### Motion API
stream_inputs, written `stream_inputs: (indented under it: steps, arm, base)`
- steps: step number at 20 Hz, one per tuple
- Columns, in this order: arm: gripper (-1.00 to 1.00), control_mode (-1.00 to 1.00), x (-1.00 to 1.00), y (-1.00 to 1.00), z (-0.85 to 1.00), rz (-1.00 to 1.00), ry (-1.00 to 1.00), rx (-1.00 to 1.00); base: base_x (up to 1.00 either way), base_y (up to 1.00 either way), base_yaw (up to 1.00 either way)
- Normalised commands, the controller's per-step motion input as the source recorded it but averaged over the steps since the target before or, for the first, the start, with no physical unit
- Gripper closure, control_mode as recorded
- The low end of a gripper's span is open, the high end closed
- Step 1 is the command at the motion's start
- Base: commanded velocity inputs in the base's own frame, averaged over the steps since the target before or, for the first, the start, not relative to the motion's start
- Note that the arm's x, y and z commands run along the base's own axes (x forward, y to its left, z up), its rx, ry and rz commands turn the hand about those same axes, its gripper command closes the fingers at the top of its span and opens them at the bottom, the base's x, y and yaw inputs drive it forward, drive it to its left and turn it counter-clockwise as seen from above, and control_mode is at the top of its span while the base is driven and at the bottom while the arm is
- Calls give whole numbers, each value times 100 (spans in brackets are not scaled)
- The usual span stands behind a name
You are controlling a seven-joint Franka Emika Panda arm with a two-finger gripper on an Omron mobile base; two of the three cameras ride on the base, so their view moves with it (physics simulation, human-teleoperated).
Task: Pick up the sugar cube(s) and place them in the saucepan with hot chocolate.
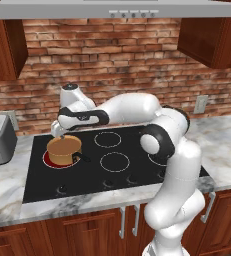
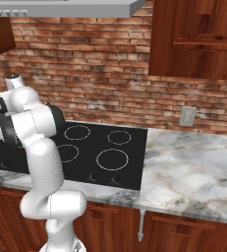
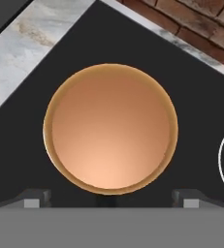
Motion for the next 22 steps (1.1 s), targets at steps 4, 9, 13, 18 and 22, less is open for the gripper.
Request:
stream_inputs:
  steps: [4,9,13,18,22]
  arm:
    - [-100,-100,-2,-26,23,0,-5,4]
    - [-100,-100,-1,-25,29,0,-9,5]
    - [-100,-100,-4,-40,31,0,-11,8]
    - [-100,-100,-57,-39,27,0,-8,13]
    - [-100,-100,-54,-21,48,0,-13,0]
  base:
    - [0,0,0]
    - [0,0,0]
    - [0,0,0]
    - [0,0,0]
    - [0,0,0]
